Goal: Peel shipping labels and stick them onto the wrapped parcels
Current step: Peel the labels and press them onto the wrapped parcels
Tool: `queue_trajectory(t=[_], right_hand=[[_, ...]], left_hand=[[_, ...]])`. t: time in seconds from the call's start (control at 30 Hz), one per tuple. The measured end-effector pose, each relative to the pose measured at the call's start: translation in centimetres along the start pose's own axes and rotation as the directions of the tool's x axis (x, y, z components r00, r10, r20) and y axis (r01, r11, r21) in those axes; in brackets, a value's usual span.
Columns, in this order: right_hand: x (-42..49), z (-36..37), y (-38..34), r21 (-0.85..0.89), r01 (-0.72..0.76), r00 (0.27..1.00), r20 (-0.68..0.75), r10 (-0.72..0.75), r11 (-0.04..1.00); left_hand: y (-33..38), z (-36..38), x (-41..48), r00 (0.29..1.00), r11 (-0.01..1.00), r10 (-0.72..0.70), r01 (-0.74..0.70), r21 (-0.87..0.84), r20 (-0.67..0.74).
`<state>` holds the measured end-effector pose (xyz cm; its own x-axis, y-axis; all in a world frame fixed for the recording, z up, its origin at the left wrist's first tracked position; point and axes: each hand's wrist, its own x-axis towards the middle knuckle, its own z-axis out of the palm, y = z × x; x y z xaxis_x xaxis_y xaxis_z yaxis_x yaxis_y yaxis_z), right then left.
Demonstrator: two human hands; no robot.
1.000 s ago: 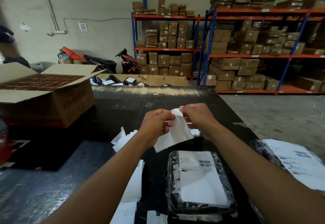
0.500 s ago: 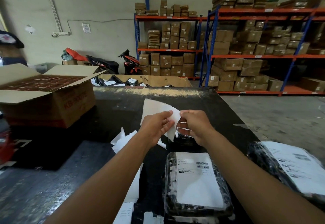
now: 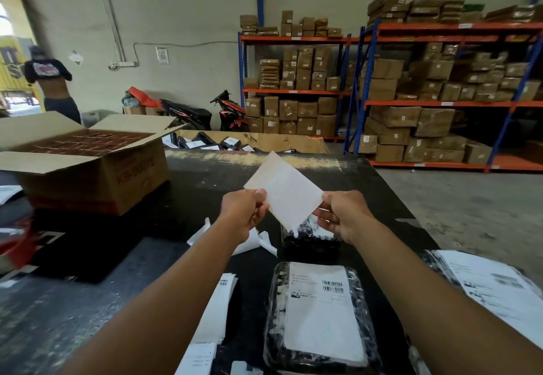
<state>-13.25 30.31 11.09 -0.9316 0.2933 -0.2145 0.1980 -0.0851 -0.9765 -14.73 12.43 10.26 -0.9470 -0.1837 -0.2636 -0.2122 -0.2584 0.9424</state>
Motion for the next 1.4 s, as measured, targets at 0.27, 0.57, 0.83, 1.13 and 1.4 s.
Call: queue_trajectory(t=[0.27,0.57,0.83,1.13,1.4], right_hand=[[1.2,-1.5,-0.6,-0.072,0.005,1.0,-0.017,-0.006,0.997],[3.0,-1.4,-0.8,-0.087,-0.012,0.999,-0.047,0.008,0.996],[4.9,0.3,-1.2,-0.039,-0.025,0.997,-0.07,0.022,0.999],[8.6,3.1,-2.7,0.082,0.005,0.991,-0.13,0.006,0.997],[10.5,6.2,-4.0,0.041,0.073,0.992,-0.108,-0.068,0.997]], left_hand=[[0.4,-1.1,0.9,0.973,0.997,0.028,-0.045,-0.07,-0.227],[0.6,-3.7,1.9,0.888,0.985,0.003,-0.082,-0.153,-0.461],[0.6,-6.8,4.5,0.826,0.95,-0.024,-0.156,-0.269,-0.564],[1.8,-9.8,9.5,0.789,0.955,-0.014,-0.172,-0.242,-0.614],[-2.5,-8.4,14.3,0.923,0.951,0.126,-0.008,0.31,-0.363]])
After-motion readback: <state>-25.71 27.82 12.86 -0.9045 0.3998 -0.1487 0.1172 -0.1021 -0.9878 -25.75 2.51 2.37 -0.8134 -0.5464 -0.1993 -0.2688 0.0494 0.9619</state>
